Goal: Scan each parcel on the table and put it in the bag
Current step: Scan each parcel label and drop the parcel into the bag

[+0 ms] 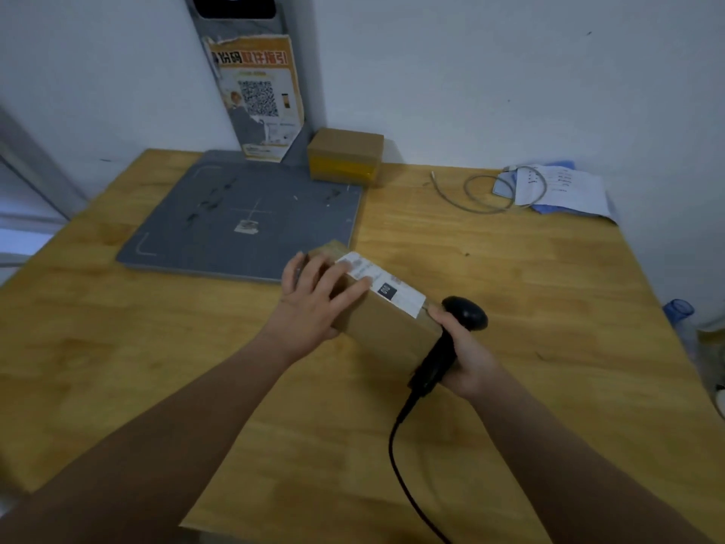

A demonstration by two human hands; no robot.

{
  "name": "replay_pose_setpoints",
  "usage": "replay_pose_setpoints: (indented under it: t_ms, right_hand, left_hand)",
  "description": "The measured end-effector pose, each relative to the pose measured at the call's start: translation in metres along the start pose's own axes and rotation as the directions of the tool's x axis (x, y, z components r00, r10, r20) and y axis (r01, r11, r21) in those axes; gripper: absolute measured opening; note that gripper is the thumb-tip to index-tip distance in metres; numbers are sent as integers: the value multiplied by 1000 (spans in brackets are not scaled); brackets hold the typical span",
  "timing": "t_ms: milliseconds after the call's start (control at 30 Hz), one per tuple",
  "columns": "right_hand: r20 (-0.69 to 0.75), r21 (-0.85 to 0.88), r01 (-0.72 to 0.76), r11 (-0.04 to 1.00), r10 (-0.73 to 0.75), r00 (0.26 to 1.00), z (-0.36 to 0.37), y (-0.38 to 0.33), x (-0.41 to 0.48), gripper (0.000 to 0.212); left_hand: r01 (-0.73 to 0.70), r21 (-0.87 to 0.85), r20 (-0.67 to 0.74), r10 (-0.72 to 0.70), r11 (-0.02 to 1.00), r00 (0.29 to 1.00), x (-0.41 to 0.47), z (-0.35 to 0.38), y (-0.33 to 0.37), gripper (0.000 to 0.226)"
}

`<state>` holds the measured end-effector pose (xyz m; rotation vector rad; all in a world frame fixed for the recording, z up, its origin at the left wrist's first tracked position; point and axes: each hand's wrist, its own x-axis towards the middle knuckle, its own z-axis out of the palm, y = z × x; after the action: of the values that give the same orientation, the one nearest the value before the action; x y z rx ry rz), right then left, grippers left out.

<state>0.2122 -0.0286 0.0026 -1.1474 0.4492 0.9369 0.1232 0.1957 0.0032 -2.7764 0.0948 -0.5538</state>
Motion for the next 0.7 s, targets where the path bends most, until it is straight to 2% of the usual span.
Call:
replay_pose_setpoints:
  t_ms: [100,133,167,200,267,300,367,433,467,500,567,633,700]
  right_hand:
    - [-48,110,154,982,-150,988,3,12,-6,41]
    - [-69,111,203,973,-196,978,2,15,-8,39]
    - [-80,93,246,965,-239,968,2,19,-11,36]
    - [-87,67,279,958,-273,958,1,23,-13,33]
    - [-87,31,326,945,-322,943,-2,32,-15,23]
    - [-76,26,348,937,-346,935,-3,35,-16,20]
    - [-40,16,389,921,-388,921,-3,40,-19,20]
    - [-17,9,409,913,-409,912,-5,43,-20,24]
    - [-8,6,411,911,-411,911,-7,43,-21,25]
    - [-3,0,403,915,-403,915,-9,43,-22,26]
    - [22,-18,339,941,-339,941,-11,39,-22,35]
    - [50,-59,237,970,-234,971,-13,32,-23,42]
    - [41,-213,193,958,-189,981,-11,22,-26,31]
  left_hand:
    - [185,-98,136,-171,978,976,-2,-10,6,94]
    - [309,-188,185,-275,933,944,-2,-14,7,86]
    - [454,-293,257,-388,841,885,-2,-19,8,79]
    - [590,-405,342,-483,698,806,-3,-24,10,73]
    - [724,-577,461,-580,379,671,-3,-29,16,64]
    - [738,-636,501,-607,226,618,-2,-32,21,65]
    - [695,-708,597,-635,-128,491,-1,-33,25,82]
    - [607,-640,751,-550,-470,366,-2,-35,23,91]
    - [591,-570,818,-463,-571,342,-4,-37,20,88]
    - [592,-518,855,-382,-617,350,-7,-39,16,80]
    - [570,-507,857,-309,-646,412,-14,-41,10,62]
    - [548,-551,829,-339,-629,445,-18,-42,8,60]
    - [554,-599,800,-412,-578,436,-21,-44,5,61]
